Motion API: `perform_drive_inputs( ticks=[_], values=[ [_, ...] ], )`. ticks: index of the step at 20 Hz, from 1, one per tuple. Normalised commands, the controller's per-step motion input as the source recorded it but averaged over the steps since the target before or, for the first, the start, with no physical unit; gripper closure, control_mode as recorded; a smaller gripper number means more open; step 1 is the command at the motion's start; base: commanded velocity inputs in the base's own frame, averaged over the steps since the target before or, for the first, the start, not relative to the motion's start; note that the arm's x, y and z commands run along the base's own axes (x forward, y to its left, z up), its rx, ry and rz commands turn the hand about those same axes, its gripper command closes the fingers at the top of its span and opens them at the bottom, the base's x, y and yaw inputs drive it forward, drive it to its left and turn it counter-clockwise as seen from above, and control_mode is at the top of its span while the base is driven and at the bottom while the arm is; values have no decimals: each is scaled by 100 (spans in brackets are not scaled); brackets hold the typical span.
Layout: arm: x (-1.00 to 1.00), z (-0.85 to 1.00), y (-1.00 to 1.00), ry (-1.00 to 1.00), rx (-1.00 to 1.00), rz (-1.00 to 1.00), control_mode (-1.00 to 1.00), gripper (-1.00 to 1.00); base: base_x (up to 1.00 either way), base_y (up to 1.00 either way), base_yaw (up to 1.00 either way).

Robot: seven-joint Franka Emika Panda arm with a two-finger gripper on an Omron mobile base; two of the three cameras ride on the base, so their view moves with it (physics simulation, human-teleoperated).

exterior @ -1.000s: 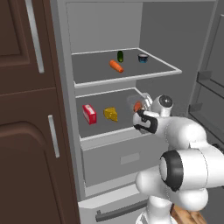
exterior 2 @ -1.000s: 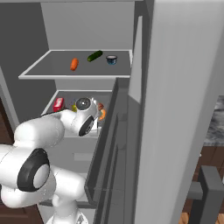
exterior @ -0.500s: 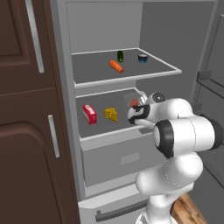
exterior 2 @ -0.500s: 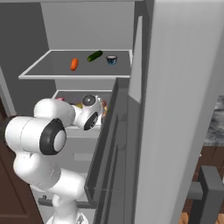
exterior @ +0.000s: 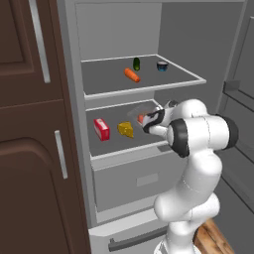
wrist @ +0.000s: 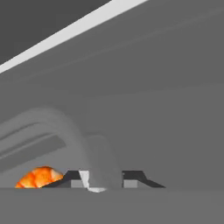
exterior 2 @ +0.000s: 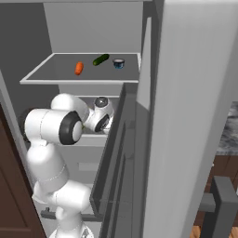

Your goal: Place the tupperware on the second highest shelf of the fridge. Make space for the tupperware among the existing items by rearranging them on the shelves if needed. Close the fridge door when finished.

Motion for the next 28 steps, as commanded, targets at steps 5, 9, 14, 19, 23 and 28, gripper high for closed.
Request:
perform_drive_inputs(
  ticks=[5, 9, 14, 19, 23, 28],
  values=[
    [-9, -2, 1, -1, 0, 0, -100, -100, 0, 0, 0],
    [-77, 1, 15, 0, 0, 3, -100, -100, 0, 0, 0],
    [-100, 57, 9, 0, -1, 23, -100, -100, 0, 0, 0],
    [-100, 87, 22, 4, -17, 52, -100, -100, 0, 0, 0],
    [-100, 70, 77, 19, -32, 56, -100, -100, 0, 0, 0],
    [-100, 31, 71, 9, -40, 52, -100, -100, 0, 0, 0]
  ],
)
